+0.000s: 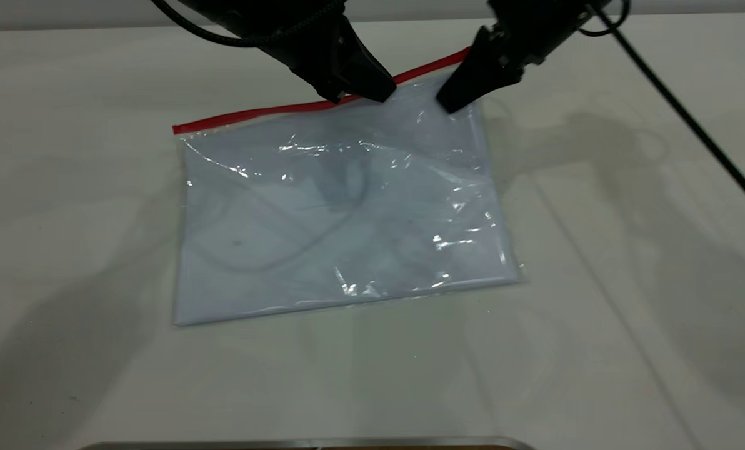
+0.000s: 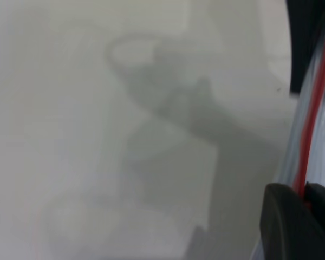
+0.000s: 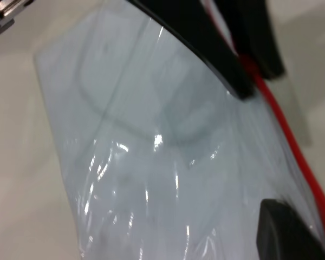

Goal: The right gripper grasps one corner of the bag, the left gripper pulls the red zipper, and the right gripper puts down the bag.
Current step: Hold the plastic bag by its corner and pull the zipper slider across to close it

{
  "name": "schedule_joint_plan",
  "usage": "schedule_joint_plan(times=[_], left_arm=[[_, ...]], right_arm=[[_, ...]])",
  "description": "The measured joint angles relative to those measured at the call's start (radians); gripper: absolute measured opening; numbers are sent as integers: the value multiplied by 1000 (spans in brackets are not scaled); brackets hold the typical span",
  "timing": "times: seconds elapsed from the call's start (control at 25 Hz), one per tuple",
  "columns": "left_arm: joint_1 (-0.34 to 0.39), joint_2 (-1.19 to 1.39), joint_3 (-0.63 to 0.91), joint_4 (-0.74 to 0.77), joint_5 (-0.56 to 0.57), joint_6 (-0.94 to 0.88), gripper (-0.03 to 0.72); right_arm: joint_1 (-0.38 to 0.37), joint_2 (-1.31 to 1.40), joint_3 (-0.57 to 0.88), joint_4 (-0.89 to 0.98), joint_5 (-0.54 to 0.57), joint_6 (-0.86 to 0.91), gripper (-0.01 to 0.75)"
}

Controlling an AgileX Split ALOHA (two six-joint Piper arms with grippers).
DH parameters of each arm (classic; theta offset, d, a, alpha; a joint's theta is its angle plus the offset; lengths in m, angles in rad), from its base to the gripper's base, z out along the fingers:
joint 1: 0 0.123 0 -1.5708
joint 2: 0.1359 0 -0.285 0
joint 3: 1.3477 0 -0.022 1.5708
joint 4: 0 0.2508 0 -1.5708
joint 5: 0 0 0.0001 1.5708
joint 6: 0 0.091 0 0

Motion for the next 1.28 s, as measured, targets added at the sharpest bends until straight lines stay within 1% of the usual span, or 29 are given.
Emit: schedule_joint_plan(times=[0.24, 0.36, 0.48, 0.76, 0.92, 1.04, 1.16, 1.24, 1.28], left_arm=[[36, 0, 0, 5, -2, -24, 53], [60, 0, 0, 52, -2, -71, 53], [84, 0, 0, 135, 1, -153, 53], [124, 0, 0, 400, 18, -396, 53], [149, -1, 0, 517, 36, -508, 53], [158, -1, 0, 583, 44, -544, 53], [159, -1, 0, 597, 45, -550, 56], [159, -2, 0, 599, 45, -552, 65], [159, -2, 0, 601, 45, -554, 76]], right_arm=[[-79, 0, 0, 8, 22, 20, 33], [-112, 0, 0, 6, 21, 32, 33], [-131, 0, 0, 1, 20, 46, 33], [-145, 0, 0, -18, 10, 68, 34], [-145, 0, 0, -32, -7, 79, 36], [-146, 0, 0, -40, -17, 97, 38], [-147, 0, 0, -40, -19, 102, 49], [-147, 0, 0, -39, -22, 107, 73], [-147, 0, 0, -38, -26, 110, 100]])
